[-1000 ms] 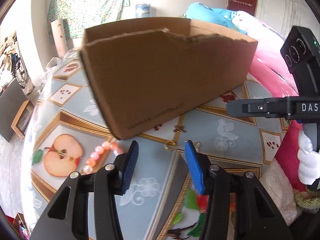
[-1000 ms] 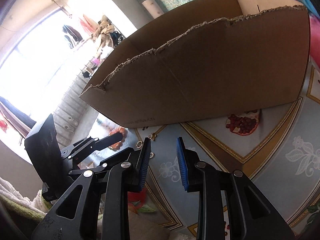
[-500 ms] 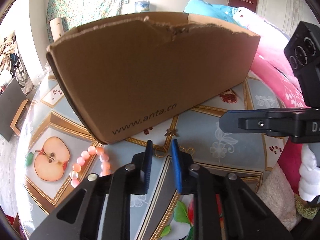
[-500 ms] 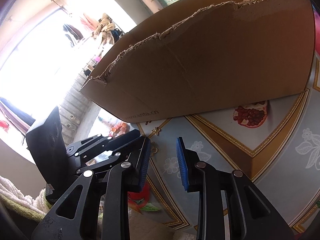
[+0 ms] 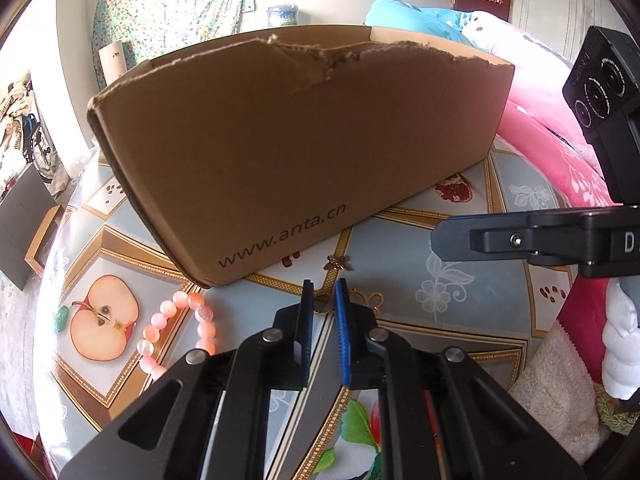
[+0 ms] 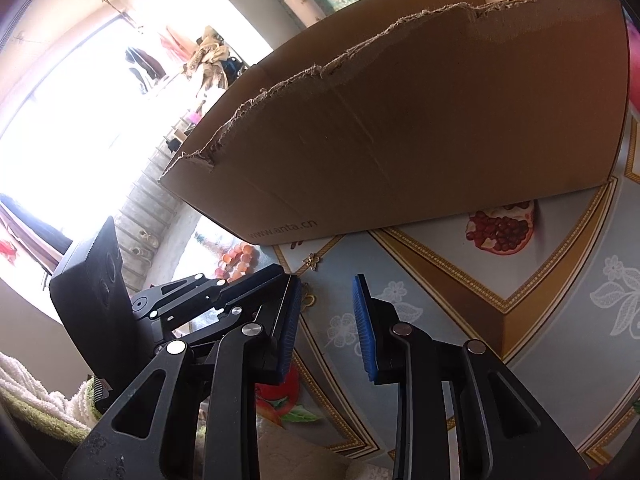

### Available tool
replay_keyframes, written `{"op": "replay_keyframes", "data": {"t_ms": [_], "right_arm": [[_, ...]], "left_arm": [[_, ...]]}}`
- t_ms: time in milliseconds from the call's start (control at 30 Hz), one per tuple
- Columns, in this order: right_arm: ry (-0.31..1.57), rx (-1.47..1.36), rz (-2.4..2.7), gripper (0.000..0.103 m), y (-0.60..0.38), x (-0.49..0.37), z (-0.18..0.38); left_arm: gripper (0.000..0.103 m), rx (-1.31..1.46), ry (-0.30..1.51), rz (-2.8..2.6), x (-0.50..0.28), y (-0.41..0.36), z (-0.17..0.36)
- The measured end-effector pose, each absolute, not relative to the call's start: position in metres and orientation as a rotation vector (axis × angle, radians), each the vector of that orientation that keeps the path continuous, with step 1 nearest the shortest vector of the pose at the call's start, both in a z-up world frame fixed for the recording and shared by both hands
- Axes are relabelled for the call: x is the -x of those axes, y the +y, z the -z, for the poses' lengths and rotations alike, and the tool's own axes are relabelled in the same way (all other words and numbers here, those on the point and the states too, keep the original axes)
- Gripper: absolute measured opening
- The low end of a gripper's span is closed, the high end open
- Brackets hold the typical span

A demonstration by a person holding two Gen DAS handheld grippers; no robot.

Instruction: Organize jewelry

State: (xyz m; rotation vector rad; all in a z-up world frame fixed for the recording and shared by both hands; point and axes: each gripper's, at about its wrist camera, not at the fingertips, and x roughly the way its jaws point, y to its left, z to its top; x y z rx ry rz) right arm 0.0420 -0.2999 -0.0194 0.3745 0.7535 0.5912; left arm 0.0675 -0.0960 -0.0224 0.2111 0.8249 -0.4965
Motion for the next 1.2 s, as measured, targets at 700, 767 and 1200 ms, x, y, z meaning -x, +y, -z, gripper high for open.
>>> {"op": "replay_keyframes", "data": {"t_ms": [700,767,1200], "right_arm": [[0.756,-0.335,-0.604,0.027,-0.283,-0.039,0.017],[0.757,-0.339,-0.602,0.027,-0.284,-0.039,0.017],[0.763,-0.348,-0.607,0.027,-0.286,-0.04,0.021]], "left_arm": [[0.004,-0.224,0.835,0.484,-0.061,-0.081,0.021],[0.004,-0.225,0.834,0.495,-0.059,-0.085,0.021],[0.015,-0.277,0.831,0.544,-0.055,-0.084,0.021]]}}
